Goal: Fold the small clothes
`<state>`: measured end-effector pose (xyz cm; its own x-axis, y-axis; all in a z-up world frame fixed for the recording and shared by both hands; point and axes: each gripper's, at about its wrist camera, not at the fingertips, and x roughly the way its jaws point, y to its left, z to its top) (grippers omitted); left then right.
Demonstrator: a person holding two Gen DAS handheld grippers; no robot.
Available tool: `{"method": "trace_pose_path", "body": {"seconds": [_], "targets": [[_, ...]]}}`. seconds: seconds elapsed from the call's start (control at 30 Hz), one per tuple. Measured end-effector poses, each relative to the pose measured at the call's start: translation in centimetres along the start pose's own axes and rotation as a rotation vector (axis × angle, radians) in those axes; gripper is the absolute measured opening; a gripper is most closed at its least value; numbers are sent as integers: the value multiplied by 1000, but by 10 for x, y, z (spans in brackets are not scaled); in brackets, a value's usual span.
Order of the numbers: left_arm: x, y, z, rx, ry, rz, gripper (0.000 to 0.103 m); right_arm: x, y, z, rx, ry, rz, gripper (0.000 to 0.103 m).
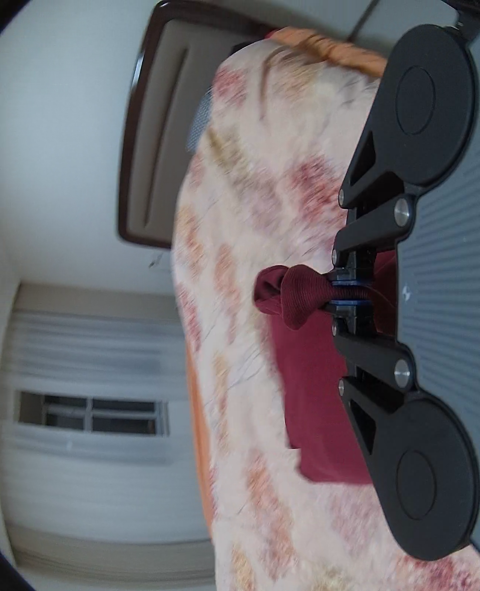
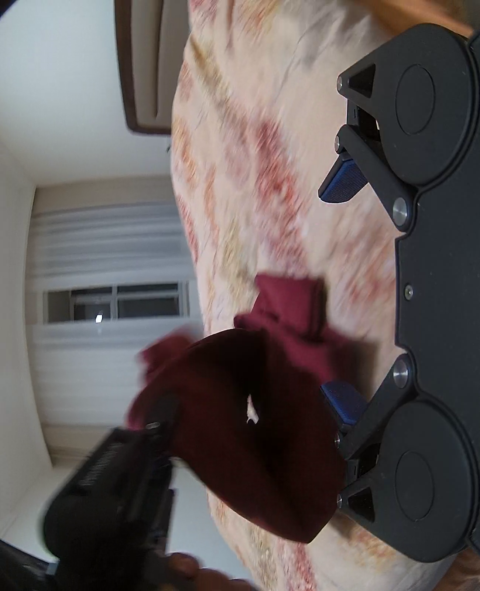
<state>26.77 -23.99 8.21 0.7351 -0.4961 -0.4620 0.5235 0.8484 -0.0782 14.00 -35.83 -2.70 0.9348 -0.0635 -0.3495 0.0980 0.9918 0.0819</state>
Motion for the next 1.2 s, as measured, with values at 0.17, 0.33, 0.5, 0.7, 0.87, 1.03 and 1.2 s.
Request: {"method": "trace_pose_path", "body": {"seconds": [0.17, 0.33, 0.5, 0.7, 0.87, 1.03, 1.2], "targets": [[15, -15, -28, 44, 87, -29, 6, -7, -18, -13, 23, 36, -39, 103], [5, -5, -33, -3, 105, -69, 28, -10, -22, -24, 46, 67, -51, 103], [-12, 5, -33, -73, 79, -181, 83, -10, -17, -27, 52, 83, -54, 103], [-36, 25, -33, -129, 28, -115, 102, -11, -15, -22, 46, 79, -67, 103], [-43, 73, -31, -267, 6, 85, 102, -12, -15, -5, 44, 0, -101, 103], [-37, 120, -40, -356, 19, 225, 102, -6, -21, 19, 93, -75, -112, 103], [-22, 146, -56, -415, 69, 265, 102, 20, -13, 52, 112, -91, -19, 103]]}}
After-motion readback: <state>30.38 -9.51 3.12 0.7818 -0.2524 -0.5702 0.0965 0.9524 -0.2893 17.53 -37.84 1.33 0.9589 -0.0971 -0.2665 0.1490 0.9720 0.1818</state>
